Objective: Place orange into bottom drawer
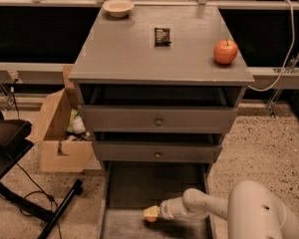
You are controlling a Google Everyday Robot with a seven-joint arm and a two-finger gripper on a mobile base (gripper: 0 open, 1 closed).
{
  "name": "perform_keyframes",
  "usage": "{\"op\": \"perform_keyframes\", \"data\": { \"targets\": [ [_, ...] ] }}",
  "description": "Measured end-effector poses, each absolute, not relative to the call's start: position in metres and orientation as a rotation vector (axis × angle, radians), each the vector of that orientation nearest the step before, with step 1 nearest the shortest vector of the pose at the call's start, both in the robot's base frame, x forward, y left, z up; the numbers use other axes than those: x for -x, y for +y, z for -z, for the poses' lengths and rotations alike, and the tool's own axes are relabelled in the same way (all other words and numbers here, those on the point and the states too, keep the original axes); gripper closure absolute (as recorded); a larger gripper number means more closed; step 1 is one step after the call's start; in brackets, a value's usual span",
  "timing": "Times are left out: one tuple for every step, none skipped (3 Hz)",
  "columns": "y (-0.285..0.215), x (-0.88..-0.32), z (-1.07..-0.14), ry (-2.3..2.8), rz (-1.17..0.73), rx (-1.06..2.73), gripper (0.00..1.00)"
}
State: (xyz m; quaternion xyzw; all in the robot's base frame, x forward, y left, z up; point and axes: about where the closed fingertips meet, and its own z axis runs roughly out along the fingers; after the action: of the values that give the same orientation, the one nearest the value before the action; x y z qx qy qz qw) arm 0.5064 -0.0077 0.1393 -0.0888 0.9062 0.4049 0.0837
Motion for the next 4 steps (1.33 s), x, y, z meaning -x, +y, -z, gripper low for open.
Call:
{"op": "perform_keyframes", "data": {
  "targets": [
    [-0.0058, -0.5051, -0.1386, 2.706, -1.212, 0.267, 0.35],
    [-0.0038, -0.5036, -0.1378, 2.707, -1.216, 0.269, 0.12],
    [-0.0024, -0.5025, -0.1372, 2.708, -1.219, 0.27, 0.0],
    [-0.0023, -0.5024, -0.1396, 2.708, -1.219, 0.27, 0.0]
  ]
}}
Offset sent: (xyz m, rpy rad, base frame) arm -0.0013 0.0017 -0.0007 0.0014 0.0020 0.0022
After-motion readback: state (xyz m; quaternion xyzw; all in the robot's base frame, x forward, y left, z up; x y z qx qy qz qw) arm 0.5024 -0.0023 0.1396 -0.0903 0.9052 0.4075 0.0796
